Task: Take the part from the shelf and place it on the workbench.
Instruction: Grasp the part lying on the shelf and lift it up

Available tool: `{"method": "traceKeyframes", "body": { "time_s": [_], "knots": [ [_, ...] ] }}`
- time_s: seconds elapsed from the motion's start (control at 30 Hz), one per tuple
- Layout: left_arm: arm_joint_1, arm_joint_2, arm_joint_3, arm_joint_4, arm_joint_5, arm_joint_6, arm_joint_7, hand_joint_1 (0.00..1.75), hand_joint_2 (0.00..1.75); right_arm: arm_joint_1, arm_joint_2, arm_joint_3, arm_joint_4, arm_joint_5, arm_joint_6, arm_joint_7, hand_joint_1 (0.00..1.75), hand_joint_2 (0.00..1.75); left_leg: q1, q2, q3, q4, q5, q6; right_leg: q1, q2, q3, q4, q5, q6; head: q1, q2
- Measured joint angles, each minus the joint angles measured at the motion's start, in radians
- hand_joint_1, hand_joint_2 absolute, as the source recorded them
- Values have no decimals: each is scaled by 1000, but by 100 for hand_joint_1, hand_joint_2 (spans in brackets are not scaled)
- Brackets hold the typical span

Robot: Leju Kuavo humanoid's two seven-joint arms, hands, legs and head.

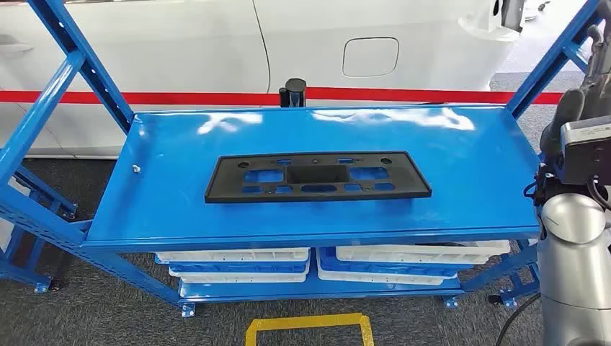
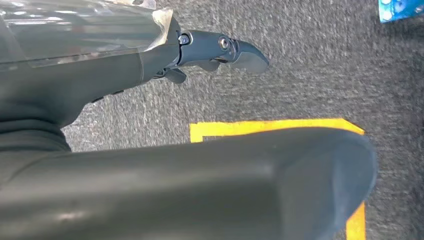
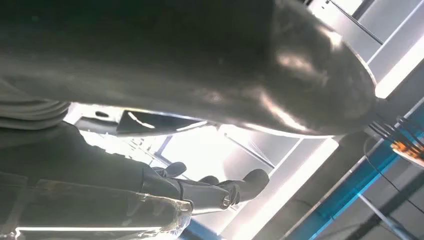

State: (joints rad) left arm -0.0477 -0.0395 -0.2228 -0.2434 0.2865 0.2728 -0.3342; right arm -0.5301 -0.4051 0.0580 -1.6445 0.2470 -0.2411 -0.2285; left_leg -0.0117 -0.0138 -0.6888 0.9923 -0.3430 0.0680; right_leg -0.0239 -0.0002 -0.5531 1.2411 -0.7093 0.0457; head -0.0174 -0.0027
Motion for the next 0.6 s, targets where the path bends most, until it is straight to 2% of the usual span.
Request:
{"method": "traceKeyframes", "body": {
  "time_s": [0.07,0.1,0.13,0.17,0.2,0.23,0.27,0.33,0.4,0.47,0.53,0.57,0.6],
  "knots": [
    [0,-1,0,0,0,0,0,0,0,5,1,0,1,1,0,0,0,0,-2,-4,8,0,-8,1,1,0,-41,24,13,7,0,0],
    [1,-2,0,0,1,0,0,0,0,8,3,1,2,3,0,0,0,0,-4,-9,17,1,-17,1,1,0,-68,25,37,15,0,0],
    [1,-3,0,0,2,0,0,0,0,11,4,2,3,4,0,0,0,0,-5,-13,28,2,-26,0,1,0,-77,-14,79,27,0,0],
    [1,-3,0,0,2,0,0,0,0,12,5,3,3,5,0,0,0,0,-5,-17,37,4,-35,-2,1,0,-71,-80,132,38,0,0],
    [1,-3,0,1,3,0,0,0,0,13,6,5,4,6,0,0,0,0,-7,-21,45,9,-45,-5,2,0,-60,-144,181,43,0,0],
    [1,-3,0,1,3,0,0,0,0,13,8,6,4,6,0,0,0,0,-9,-24,50,14,-53,-10,3,0,-49,-191,218,40,1,0],
    [1,-3,0,2,3,0,0,0,0,14,9,7,5,6,0,0,0,0,-11,-27,52,18,-59,-14,5,0,-43,-215,238,32,2,0],
    [3,-3,0,2,3,-2,-1,0,0,15,12,10,5,7,-1,-2,0,0,-12,-29,53,20,-66,-20,5,0,-37,-221,246,11,3,0],
    [4,0,-1,2,0,-6,-2,0,0,18,12,9,2,7,-4,-6,0,0,-12,-23,47,36,-82,-30,-3,-1,-30,-224,245,-2,0,0],
    [3,2,-3,2,-3,-11,-1,0,0,26,12,8,-5,7,-7,-10,0,0,-6,-10,13,114,-124,-46,-8,-3,-18,-227,240,-14,-7,0],
    [1,2,-7,2,-4,-13,1,0,0,38,12,6,-11,7,-8,-15,0,0,7,0,-50,241,-173,-59,-8,-4,-11,-227,234,-23,-10,0],
    [1,2,-10,2,-4,-14,3,0,0,45,12,5,-14,7,-7,-18,0,0,12,2,-75,285,-184,-64,-8,-4,-8,-227,231,-25,-10,0],
    [0,2,-12,2,-5,-14,5,0,0,54,12,4,-19,8,-5,-23,0,0,17,4,-83,292,-175,-67,-8,-4,-4,-227,228,-26,-11,0]
  ]
}}
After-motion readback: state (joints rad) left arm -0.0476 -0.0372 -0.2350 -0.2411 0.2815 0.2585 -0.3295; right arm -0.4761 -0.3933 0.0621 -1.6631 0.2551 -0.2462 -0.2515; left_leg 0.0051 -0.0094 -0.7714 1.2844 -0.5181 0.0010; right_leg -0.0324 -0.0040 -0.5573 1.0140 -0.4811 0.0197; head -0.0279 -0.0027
